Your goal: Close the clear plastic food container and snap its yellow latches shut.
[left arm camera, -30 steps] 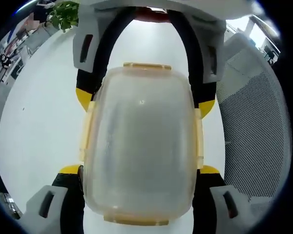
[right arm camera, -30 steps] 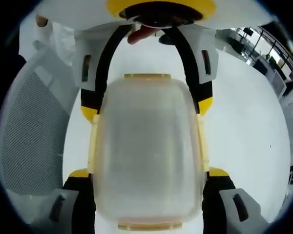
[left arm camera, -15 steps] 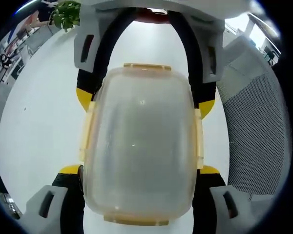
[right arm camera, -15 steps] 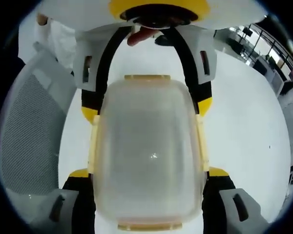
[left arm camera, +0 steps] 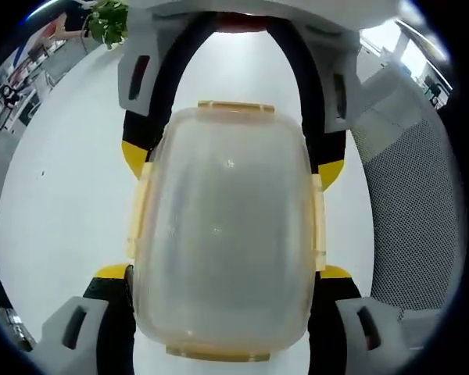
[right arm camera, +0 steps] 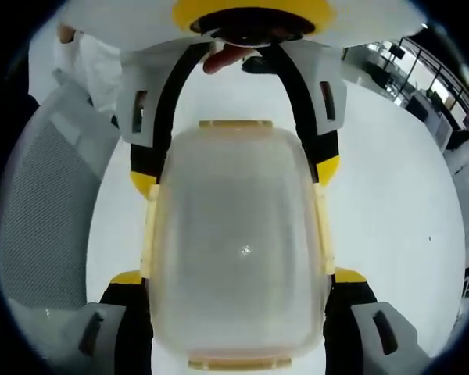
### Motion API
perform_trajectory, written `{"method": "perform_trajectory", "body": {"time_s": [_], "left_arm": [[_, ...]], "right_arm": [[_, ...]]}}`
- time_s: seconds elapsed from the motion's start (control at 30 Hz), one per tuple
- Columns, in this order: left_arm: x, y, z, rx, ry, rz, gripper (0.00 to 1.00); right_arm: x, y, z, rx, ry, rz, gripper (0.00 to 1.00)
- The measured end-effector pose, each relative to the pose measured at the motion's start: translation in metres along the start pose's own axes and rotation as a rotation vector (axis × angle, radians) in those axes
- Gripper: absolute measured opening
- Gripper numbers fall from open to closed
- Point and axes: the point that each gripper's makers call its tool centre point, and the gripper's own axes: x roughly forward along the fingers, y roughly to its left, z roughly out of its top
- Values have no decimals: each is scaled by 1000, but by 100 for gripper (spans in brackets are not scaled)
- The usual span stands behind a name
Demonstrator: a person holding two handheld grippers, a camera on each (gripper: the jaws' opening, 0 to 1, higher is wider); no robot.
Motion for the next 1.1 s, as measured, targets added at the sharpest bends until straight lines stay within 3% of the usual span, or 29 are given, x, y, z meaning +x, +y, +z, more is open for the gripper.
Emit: {"method": "perform_trajectory", "body": {"time_s": [1.1], "left_arm": [[1,41,0,-16,4,6,94]], "right_arm": [[1,-42,2,-12,-3,8,93]]}}
